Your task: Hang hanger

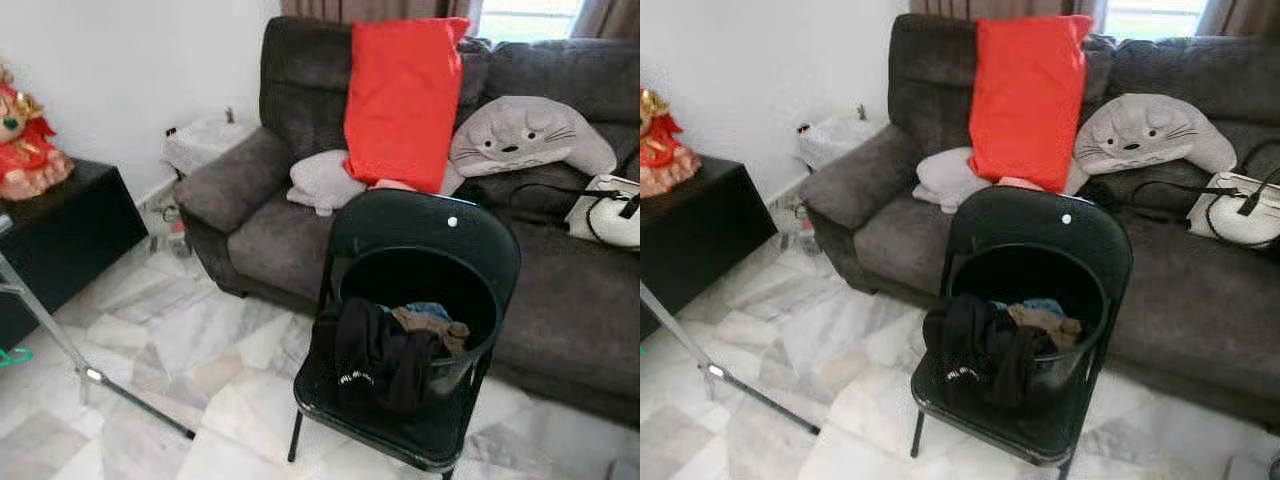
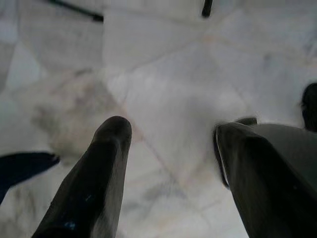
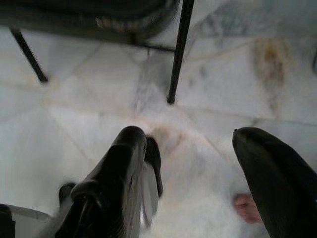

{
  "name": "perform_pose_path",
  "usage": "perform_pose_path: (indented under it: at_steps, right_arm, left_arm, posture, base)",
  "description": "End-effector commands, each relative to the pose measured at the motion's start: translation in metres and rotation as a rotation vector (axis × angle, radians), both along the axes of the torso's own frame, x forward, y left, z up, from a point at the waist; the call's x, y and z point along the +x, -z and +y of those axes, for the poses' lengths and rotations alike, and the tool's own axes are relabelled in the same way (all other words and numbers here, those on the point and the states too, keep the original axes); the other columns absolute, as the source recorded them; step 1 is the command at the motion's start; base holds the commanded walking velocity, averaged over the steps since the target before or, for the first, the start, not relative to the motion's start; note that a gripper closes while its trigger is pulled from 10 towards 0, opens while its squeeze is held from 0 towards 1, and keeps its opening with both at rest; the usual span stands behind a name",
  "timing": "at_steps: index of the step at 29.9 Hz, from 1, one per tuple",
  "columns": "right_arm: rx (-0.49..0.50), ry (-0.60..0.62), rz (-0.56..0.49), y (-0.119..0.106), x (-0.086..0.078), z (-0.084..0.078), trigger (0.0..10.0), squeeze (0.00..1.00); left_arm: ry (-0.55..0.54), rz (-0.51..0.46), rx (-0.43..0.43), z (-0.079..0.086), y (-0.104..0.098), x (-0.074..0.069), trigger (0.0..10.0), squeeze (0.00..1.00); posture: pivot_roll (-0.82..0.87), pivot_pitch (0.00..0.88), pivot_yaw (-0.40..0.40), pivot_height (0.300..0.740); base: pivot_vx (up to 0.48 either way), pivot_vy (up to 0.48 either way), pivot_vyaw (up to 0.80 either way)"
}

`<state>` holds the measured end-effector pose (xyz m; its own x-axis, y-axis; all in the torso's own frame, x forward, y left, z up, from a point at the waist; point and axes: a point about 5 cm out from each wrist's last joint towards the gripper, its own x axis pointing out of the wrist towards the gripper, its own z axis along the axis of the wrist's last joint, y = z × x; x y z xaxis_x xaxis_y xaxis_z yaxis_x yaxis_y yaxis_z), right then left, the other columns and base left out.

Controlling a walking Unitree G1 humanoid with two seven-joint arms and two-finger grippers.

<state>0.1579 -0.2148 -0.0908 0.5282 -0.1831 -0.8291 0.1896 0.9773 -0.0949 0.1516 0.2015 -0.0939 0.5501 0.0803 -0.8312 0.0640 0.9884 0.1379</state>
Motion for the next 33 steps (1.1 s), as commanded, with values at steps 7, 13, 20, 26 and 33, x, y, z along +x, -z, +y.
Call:
perform_pose_path:
  at_steps: [7, 13, 20, 26, 33]
  right_arm:
    - [-0.01, -0.091, -0.153, -0.013, 0.025, 0.008, 10.0, 0.0]
    - [-0.075, -0.234, -0.479, -0.045, 0.057, 0.008, 10.0, 0.0]
    - [-0.07, -0.319, -0.77, -0.084, 0.072, 0.018, 10.0, 0.0]
    - [0.054, -0.46, -0.785, -0.089, 0.066, 0.041, 10.0, 0.0]
    - [0.132, -0.487, -0.699, -0.093, 0.095, 0.048, 10.0, 1.0]
  left_arm:
    - [-0.044, 0.003, -0.001, 0.009, 0.0, -0.004, 10.0, 0.0]
    - [-0.042, 0.004, 0.0, 0.009, 0.0, -0.005, 10.0, 0.0]
    - [-0.031, 0.001, 0.001, 0.009, 0.0, -0.004, 10.0, 0.0]
    - [-0.02, 0.002, 0.003, 0.01, -0.001, -0.004, 10.0, 0.0]
    - [-0.017, 0.001, 0.015, 0.016, -0.002, -0.003, 10.0, 0.0]
  posture:
    - [0.01, 0.001, 0.078, 0.74]
    - [0.0, 0.002, 0.078, 0.74]
    - [-0.02, 0.0, 0.074, 0.74]
    - [-0.02, 0.0, 0.083, 0.74]
    - [0.0, 0.0, 0.095, 0.74]
  base:
    - [0.0, 0.0, 0.0]
    - [0.0, 0.0, 0.0]
    - [0.0, 0.0, 0.0]
    - [0.0, 0.0, 0.0]
    - [0.0, 0.0, 0.0]
